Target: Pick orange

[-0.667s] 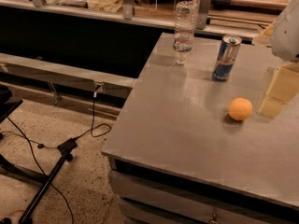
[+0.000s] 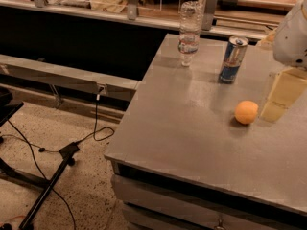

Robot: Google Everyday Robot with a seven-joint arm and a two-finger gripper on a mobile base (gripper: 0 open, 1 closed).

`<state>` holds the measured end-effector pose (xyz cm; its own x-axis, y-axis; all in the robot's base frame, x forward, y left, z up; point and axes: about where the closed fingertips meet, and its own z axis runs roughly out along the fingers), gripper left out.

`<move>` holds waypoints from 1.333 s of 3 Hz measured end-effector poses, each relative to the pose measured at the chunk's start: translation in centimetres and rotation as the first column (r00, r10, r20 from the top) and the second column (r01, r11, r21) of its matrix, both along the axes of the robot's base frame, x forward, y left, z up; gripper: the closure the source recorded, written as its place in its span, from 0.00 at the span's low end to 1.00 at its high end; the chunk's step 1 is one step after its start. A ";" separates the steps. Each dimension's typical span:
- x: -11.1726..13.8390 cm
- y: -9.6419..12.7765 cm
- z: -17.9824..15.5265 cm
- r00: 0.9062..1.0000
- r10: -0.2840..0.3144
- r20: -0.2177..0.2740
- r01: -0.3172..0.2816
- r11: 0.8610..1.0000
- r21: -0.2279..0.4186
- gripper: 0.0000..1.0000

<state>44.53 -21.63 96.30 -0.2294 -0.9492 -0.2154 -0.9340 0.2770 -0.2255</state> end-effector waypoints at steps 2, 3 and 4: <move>1.9 -0.1 -6.1 0.995 -0.025 -0.095 0.026 1.000 0.012 0.00; 1.9 -0.1 -6.1 0.995 -0.025 -0.095 0.026 1.000 0.012 0.00; 2.3 -0.5 -7.1 0.993 -0.043 -0.106 0.044 0.999 0.008 0.00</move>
Offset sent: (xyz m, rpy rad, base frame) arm 0.0267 -0.0034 -0.0926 0.0126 0.1555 -0.0456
